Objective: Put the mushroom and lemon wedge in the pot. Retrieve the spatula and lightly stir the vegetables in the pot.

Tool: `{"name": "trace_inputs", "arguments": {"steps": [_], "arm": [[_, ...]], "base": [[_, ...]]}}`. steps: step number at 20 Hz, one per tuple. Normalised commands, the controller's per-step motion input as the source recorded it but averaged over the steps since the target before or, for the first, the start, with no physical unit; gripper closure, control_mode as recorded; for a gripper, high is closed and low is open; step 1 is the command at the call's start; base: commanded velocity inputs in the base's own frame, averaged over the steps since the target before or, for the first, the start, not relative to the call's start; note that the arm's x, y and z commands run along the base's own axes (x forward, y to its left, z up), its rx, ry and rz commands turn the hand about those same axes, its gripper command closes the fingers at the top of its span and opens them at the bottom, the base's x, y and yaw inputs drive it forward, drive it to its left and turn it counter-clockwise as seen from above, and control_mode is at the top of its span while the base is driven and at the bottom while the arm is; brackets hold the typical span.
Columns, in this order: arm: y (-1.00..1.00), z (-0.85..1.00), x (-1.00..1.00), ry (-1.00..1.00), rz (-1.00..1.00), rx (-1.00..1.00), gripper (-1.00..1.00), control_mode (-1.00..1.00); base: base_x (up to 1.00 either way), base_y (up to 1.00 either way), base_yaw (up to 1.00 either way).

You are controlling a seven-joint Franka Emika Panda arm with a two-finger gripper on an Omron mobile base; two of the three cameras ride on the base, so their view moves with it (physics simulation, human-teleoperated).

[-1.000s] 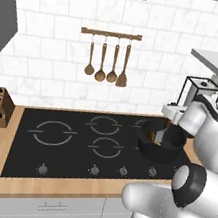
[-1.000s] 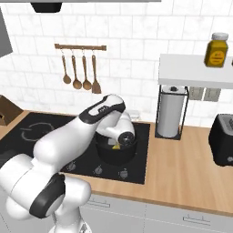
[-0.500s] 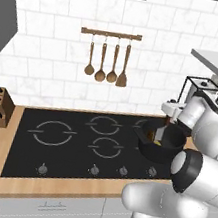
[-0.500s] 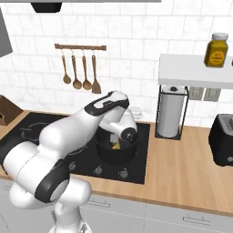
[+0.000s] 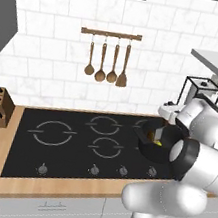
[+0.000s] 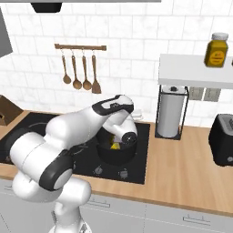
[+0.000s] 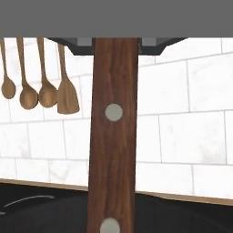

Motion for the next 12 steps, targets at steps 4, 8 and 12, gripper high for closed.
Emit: {"name": "trace_inputs", "arguments": {"steps": [4, 8, 12], "arm": [[0.06, -0.33, 0.0, 0.03, 0.05, -0.06, 1.0, -1.0], [0.0, -0.07, 0.0, 0.24, 0.07, -0.14, 1.0, -1.0], [-0.01, 0.0, -0.14, 0.25, 0.05, -0.18, 1.0, -1.0]], "base": [[0.0, 0.0, 0.0], [0.0, 0.0, 0.0], [0.0, 0.0, 0.0]]}}
